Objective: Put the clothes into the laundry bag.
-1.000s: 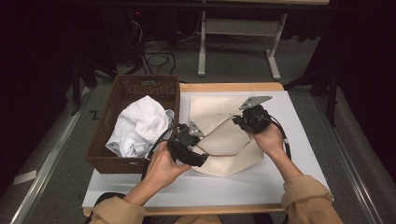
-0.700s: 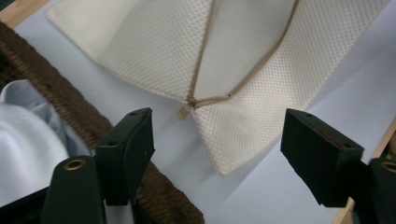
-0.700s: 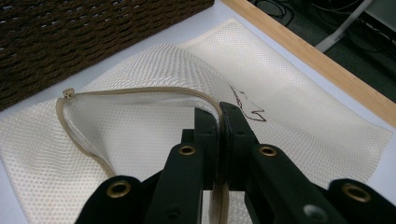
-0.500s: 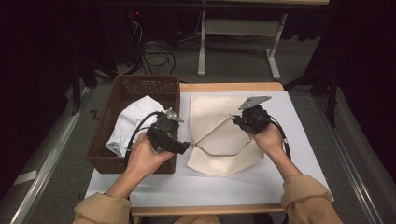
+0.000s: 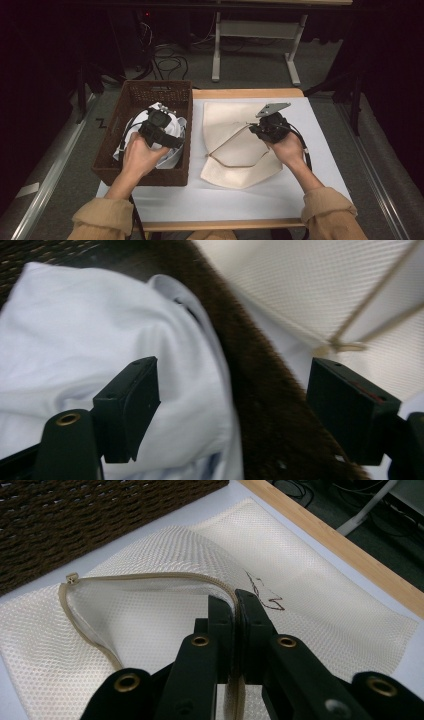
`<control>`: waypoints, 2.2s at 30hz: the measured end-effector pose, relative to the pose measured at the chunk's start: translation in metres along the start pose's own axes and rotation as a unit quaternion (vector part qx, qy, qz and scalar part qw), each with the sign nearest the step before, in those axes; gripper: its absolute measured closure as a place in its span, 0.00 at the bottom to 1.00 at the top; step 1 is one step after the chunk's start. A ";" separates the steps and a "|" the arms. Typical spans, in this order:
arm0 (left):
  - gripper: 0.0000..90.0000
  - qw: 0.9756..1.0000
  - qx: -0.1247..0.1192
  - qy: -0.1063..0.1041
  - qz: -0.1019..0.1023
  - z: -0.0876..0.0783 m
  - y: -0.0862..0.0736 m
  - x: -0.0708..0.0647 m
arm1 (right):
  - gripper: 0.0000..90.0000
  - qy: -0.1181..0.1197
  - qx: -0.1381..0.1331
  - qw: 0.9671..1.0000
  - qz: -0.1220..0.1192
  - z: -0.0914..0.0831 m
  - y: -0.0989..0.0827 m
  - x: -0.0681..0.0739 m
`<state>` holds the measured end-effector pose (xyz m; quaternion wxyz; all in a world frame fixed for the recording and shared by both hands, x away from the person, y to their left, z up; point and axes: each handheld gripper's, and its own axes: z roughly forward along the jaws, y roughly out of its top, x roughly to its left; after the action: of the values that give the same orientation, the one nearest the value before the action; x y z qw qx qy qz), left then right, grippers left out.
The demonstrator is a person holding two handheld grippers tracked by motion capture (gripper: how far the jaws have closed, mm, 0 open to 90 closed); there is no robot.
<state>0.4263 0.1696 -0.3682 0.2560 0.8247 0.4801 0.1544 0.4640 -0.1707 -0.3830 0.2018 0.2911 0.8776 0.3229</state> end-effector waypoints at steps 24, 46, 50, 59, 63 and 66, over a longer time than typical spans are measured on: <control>0.22 0.993 0.062 0.031 -0.092 0.058 -0.013 0.066 | 0.96 -0.005 0.005 1.000 -0.002 0.002 -0.001 0.001; 0.18 0.984 0.150 0.023 -0.095 0.112 -0.023 0.076 | 0.96 -0.006 0.013 1.000 -0.007 0.005 0.002 0.003; 0.18 0.982 0.160 0.020 -0.101 0.117 -0.024 0.076 | 0.96 -0.006 0.016 1.000 -0.008 0.005 0.002 0.004; 0.34 0.978 0.183 0.032 -0.092 0.121 -0.023 0.071 | 0.96 -0.009 0.018 1.000 -0.006 0.008 0.003 0.005; 0.49 0.976 0.196 0.033 -0.087 0.121 -0.020 0.067 | 0.96 -0.008 0.020 1.000 -0.004 0.007 0.002 0.006; 0.56 0.975 0.204 0.041 -0.083 0.121 -0.017 0.063 | 0.96 -0.007 0.013 1.000 -0.009 0.005 0.001 0.005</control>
<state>0.5055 0.1980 -0.4773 0.0748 0.8096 0.5785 0.0648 0.4634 -0.1650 -0.3869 0.2070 0.2878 0.8829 0.3081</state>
